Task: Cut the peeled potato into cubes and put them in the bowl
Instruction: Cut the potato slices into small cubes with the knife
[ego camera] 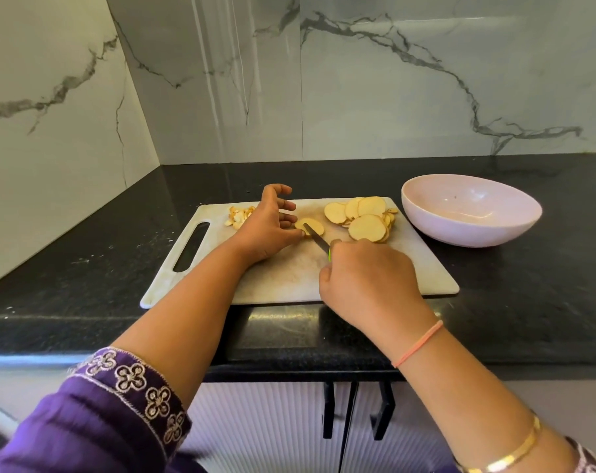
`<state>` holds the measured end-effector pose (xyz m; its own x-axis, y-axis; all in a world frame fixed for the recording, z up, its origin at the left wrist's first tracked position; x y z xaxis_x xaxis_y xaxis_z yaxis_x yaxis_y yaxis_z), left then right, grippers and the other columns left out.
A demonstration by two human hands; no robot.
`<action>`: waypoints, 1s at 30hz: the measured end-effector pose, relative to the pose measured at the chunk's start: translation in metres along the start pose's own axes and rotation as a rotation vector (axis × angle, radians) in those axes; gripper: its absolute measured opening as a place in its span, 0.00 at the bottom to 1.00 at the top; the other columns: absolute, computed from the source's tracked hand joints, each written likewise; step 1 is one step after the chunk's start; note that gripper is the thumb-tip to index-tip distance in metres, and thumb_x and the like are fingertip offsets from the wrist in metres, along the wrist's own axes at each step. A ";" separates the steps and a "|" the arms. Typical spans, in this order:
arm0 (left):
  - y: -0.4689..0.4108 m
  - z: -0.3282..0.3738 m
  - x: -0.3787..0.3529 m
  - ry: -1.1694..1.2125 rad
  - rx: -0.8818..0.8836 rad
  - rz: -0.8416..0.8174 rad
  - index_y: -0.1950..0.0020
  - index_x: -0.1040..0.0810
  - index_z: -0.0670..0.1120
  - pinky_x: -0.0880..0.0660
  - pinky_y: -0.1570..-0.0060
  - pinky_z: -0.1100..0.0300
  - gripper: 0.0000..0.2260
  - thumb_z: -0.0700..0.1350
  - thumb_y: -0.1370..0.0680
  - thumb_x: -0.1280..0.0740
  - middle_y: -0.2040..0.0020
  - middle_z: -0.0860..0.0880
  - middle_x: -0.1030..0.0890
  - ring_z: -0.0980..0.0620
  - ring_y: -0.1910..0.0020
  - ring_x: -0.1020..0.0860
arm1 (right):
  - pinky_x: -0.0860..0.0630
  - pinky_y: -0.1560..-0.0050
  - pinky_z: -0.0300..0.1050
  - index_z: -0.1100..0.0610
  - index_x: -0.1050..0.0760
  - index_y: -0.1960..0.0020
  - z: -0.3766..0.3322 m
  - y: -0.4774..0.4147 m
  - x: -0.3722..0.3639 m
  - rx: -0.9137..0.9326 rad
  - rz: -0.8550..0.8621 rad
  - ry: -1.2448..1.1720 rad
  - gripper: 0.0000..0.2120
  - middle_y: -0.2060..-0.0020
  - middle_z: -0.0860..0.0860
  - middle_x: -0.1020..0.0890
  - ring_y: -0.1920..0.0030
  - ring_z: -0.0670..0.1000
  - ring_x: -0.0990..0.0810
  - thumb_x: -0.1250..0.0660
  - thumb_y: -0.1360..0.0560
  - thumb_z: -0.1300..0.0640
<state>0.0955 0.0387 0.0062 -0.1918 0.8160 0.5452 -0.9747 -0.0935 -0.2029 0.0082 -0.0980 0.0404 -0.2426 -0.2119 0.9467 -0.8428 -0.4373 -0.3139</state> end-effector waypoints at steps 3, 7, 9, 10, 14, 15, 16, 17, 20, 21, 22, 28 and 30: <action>0.001 -0.001 -0.001 -0.007 0.007 -0.002 0.30 0.42 0.47 0.25 0.43 0.61 0.30 0.38 0.26 0.29 0.40 0.49 0.30 0.51 0.42 0.26 | 0.41 0.71 0.43 0.54 0.27 0.48 0.000 0.011 0.002 0.010 0.005 0.002 0.09 0.70 0.47 0.37 0.65 0.52 0.33 0.44 0.21 0.53; 0.001 -0.001 -0.002 -0.017 0.009 -0.006 0.30 0.42 0.47 0.26 0.44 0.62 0.30 0.38 0.26 0.29 0.39 0.48 0.30 0.51 0.42 0.26 | 0.36 0.66 0.44 0.53 0.26 0.48 0.007 0.020 0.009 0.005 -0.006 -0.002 0.10 0.69 0.47 0.37 0.63 0.51 0.31 0.45 0.21 0.52; 0.003 -0.001 -0.004 -0.029 0.008 -0.019 0.30 0.42 0.47 0.27 0.44 0.63 0.30 0.38 0.25 0.30 0.38 0.47 0.30 0.51 0.41 0.26 | 0.37 0.68 0.43 0.53 0.26 0.48 0.011 0.023 0.014 -0.009 -0.019 -0.007 0.11 0.69 0.47 0.35 0.64 0.50 0.30 0.45 0.21 0.50; 0.003 -0.002 -0.005 -0.036 0.007 -0.027 0.30 0.42 0.47 0.27 0.44 0.63 0.29 0.38 0.25 0.30 0.37 0.47 0.30 0.51 0.41 0.26 | 0.39 0.70 0.42 0.52 0.25 0.48 0.015 0.025 0.018 -0.018 -0.023 -0.012 0.12 0.69 0.47 0.34 0.66 0.49 0.31 0.45 0.22 0.50; 0.004 -0.001 -0.006 -0.044 -0.012 -0.053 0.30 0.42 0.48 0.29 0.41 0.62 0.28 0.39 0.24 0.31 0.33 0.47 0.32 0.51 0.38 0.29 | 0.34 0.69 0.40 0.49 0.24 0.41 0.033 0.024 0.035 -0.083 -0.001 -0.109 0.15 0.68 0.46 0.29 0.67 0.48 0.30 0.45 0.22 0.48; 0.003 0.000 -0.005 -0.045 -0.019 -0.051 0.31 0.43 0.48 0.29 0.41 0.62 0.27 0.39 0.24 0.32 0.32 0.47 0.33 0.51 0.37 0.29 | 0.31 0.67 0.41 0.49 0.24 0.41 0.038 0.022 0.040 -0.106 0.034 -0.139 0.15 0.67 0.46 0.28 0.66 0.49 0.28 0.44 0.22 0.49; 0.002 0.001 -0.004 -0.054 -0.025 -0.054 0.31 0.43 0.48 0.30 0.40 0.62 0.27 0.39 0.24 0.32 0.32 0.47 0.33 0.52 0.37 0.30 | 0.30 0.65 0.42 0.50 0.24 0.41 0.042 0.019 0.043 -0.129 0.071 -0.156 0.15 0.67 0.47 0.28 0.65 0.49 0.27 0.44 0.22 0.49; 0.002 0.001 -0.006 -0.074 -0.028 -0.064 0.31 0.43 0.49 0.30 0.40 0.62 0.27 0.39 0.24 0.32 0.31 0.47 0.33 0.52 0.37 0.30 | 0.31 0.66 0.42 0.51 0.23 0.42 0.046 0.017 0.042 -0.150 0.096 -0.162 0.15 0.68 0.47 0.28 0.64 0.50 0.26 0.44 0.22 0.50; 0.003 0.000 -0.013 -0.155 -0.032 -0.096 0.31 0.43 0.49 0.32 0.36 0.61 0.25 0.40 0.22 0.34 0.30 0.47 0.32 0.53 0.35 0.31 | 0.37 0.70 0.41 0.52 0.24 0.49 0.047 0.009 0.025 -0.171 0.064 -0.154 0.11 0.68 0.47 0.29 0.61 0.52 0.26 0.44 0.22 0.51; 0.004 0.000 -0.015 -0.177 -0.036 -0.105 0.30 0.44 0.49 0.32 0.34 0.60 0.24 0.40 0.21 0.35 0.29 0.47 0.32 0.52 0.34 0.31 | 0.40 0.71 0.40 0.52 0.25 0.52 0.046 0.007 0.019 -0.169 0.044 -0.152 0.10 0.68 0.47 0.30 0.61 0.52 0.26 0.44 0.22 0.51; 0.004 0.001 -0.018 -0.194 -0.040 -0.117 0.30 0.44 0.49 0.33 0.33 0.59 0.24 0.40 0.21 0.36 0.29 0.47 0.33 0.51 0.33 0.31 | 0.41 0.72 0.40 0.53 0.27 0.55 0.045 0.004 0.013 -0.169 0.030 -0.153 0.10 0.68 0.47 0.31 0.61 0.52 0.27 0.45 0.22 0.51; 0.003 0.006 -0.025 -0.248 -0.044 -0.194 0.30 0.44 0.49 0.35 0.31 0.58 0.22 0.40 0.20 0.39 0.28 0.47 0.33 0.51 0.31 0.32 | 0.41 0.71 0.40 0.53 0.28 0.58 0.044 -0.008 0.005 -0.176 0.050 -0.189 0.11 0.68 0.48 0.29 0.62 0.52 0.28 0.43 0.22 0.50; 0.002 0.005 -0.022 -0.249 -0.037 -0.178 0.30 0.43 0.50 0.35 0.33 0.60 0.22 0.41 0.20 0.37 0.30 0.47 0.31 0.52 0.34 0.31 | 0.40 0.71 0.40 0.53 0.25 0.55 0.042 -0.011 0.004 -0.167 0.048 -0.191 0.11 0.67 0.49 0.28 0.62 0.52 0.28 0.43 0.22 0.49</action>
<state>0.0970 0.0173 -0.0025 -0.0453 0.6527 0.7562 -0.9915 0.0628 -0.1136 0.0370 -0.1307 0.0449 -0.2027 -0.3975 0.8949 -0.9037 -0.2760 -0.3273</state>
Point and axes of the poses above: each hand's wrist, its own y-axis away from the middle knuckle, its own x-axis out of the back of the hand, z = x × y, the point moved 10 cm from there along -y, towards the middle knuckle
